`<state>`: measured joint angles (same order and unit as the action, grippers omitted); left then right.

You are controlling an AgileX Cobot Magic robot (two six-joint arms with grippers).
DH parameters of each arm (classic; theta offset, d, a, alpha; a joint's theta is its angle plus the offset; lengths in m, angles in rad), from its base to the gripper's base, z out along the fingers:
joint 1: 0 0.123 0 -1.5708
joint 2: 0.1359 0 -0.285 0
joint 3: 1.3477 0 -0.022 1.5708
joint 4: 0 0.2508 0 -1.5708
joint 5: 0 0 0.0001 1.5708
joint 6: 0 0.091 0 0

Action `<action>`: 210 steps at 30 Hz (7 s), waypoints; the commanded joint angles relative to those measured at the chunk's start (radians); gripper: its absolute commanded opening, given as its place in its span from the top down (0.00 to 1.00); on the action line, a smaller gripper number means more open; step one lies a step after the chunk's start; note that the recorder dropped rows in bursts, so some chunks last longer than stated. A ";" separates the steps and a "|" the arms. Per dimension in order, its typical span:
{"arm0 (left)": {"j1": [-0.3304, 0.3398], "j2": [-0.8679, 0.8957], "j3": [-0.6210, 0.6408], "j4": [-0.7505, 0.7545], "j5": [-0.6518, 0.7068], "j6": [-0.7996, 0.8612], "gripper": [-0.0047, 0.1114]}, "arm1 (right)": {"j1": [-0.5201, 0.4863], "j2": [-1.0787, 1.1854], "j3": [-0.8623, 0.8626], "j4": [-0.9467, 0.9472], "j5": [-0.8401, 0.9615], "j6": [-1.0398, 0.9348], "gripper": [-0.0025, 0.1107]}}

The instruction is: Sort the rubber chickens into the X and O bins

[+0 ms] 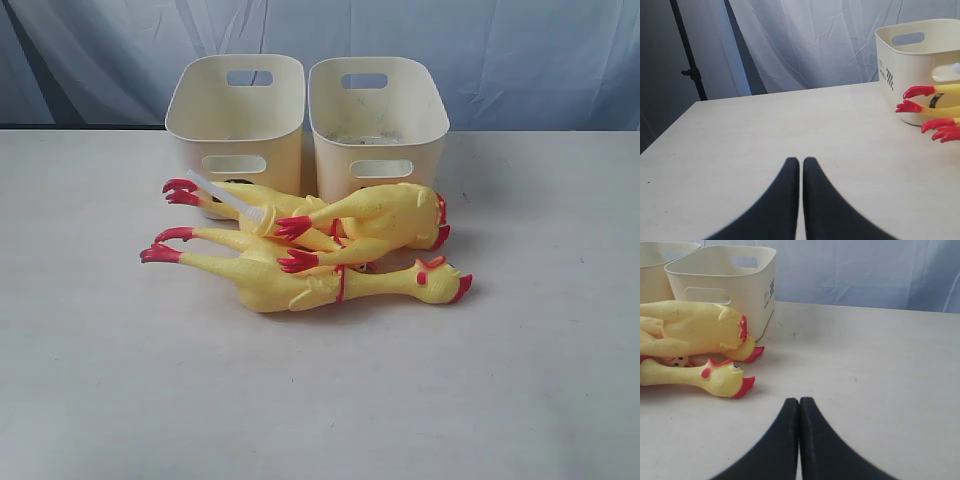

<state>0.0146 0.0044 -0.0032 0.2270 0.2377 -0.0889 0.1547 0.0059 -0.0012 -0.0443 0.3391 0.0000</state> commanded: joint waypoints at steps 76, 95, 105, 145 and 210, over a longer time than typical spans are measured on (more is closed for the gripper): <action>0.003 -0.004 0.003 0.001 -0.005 -0.004 0.93 | -0.003 -0.006 0.001 0.293 -0.361 0.046 0.98; 0.003 -0.004 0.003 0.001 -0.005 -0.004 0.93 | -0.003 0.020 -0.242 0.568 -0.050 -0.055 0.98; 0.003 -0.004 0.003 0.001 -0.005 -0.004 0.93 | 0.028 0.297 -0.499 0.618 0.140 -0.441 0.98; 0.003 -0.004 0.003 0.001 -0.005 -0.004 0.93 | 0.529 1.247 -0.782 0.150 -0.118 -1.046 0.98; 0.003 -0.004 0.003 0.001 -0.005 -0.004 0.93 | 0.496 1.849 -1.071 -0.060 -0.355 -1.136 0.49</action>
<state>0.0146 0.0044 -0.0032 0.2270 0.2377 -0.0889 0.6578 1.8439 -1.0548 -0.0977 -0.0337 -1.1345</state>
